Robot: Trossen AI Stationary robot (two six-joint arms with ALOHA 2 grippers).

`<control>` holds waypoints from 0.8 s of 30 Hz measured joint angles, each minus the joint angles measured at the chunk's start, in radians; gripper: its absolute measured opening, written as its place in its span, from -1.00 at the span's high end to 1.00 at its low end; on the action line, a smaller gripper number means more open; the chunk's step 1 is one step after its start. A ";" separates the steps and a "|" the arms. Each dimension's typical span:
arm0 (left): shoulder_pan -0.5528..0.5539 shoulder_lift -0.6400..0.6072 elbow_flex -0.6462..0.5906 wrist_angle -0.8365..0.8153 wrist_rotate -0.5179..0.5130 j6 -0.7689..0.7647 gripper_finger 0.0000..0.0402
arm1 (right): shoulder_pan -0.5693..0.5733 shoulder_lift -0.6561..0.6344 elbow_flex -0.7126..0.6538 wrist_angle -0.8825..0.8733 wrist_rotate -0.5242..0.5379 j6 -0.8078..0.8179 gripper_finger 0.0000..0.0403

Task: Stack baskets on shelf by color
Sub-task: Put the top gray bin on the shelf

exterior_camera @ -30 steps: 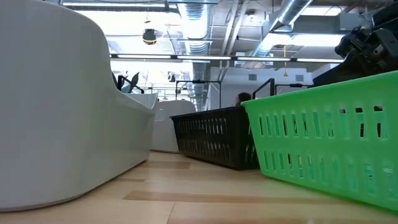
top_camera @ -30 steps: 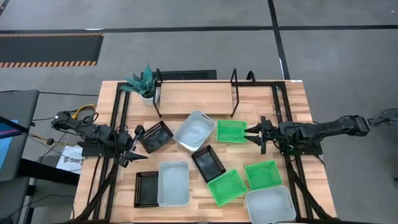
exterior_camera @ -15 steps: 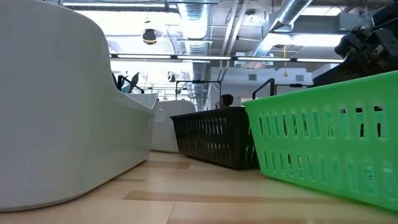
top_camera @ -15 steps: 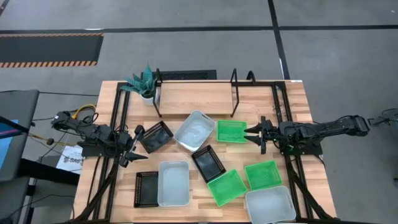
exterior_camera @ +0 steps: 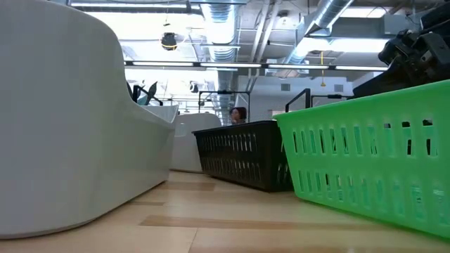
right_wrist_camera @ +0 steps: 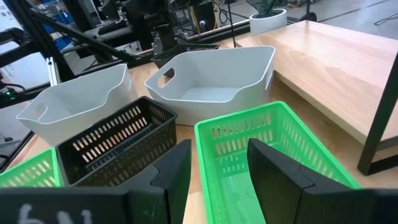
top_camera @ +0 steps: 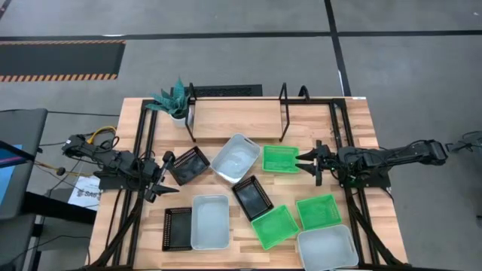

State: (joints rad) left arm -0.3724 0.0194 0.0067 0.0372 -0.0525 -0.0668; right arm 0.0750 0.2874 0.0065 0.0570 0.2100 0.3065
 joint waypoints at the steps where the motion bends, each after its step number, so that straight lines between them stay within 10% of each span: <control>1: 0.000 0.000 0.000 0.000 0.000 -0.011 -0.22 | 0.000 0.000 0.000 0.000 0.000 0.000 0.09; 24: 0.000 0.000 0.000 0.345 -0.243 -0.008 -0.22 | -0.009 0.000 0.000 0.122 0.005 0.134 0.11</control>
State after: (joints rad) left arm -0.3721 0.0193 0.0063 0.3822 -0.2951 -0.0746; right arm 0.0658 0.2876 0.0064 0.1789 0.2154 0.4408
